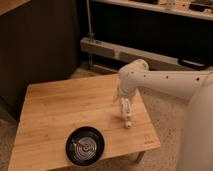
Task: Place the bottle in the ceramic bowl
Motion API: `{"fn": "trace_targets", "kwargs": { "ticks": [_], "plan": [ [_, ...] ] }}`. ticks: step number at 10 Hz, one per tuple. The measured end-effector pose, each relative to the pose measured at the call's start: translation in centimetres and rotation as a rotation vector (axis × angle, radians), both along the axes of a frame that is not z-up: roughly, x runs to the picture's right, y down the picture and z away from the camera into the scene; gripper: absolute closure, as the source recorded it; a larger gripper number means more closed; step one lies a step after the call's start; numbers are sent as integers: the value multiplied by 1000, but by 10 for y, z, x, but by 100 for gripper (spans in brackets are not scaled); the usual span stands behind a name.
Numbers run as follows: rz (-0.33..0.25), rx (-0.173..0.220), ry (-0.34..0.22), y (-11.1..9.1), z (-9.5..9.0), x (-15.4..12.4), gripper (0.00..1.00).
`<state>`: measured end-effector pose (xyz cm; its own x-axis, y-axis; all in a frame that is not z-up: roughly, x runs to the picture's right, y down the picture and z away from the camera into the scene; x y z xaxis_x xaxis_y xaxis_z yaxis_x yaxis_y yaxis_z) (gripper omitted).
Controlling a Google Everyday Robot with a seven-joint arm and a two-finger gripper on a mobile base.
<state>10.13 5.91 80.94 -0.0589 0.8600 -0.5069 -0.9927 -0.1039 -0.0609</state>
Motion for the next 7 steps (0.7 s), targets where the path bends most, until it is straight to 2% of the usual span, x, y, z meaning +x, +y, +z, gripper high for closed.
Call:
{"fn": "trace_targets", "kwargs": {
  "ticks": [2,7],
  "plan": [
    [5,-3,-15,2,11,14,35],
    [-42,-46,-8,10,45,9,35]
  ]
}}
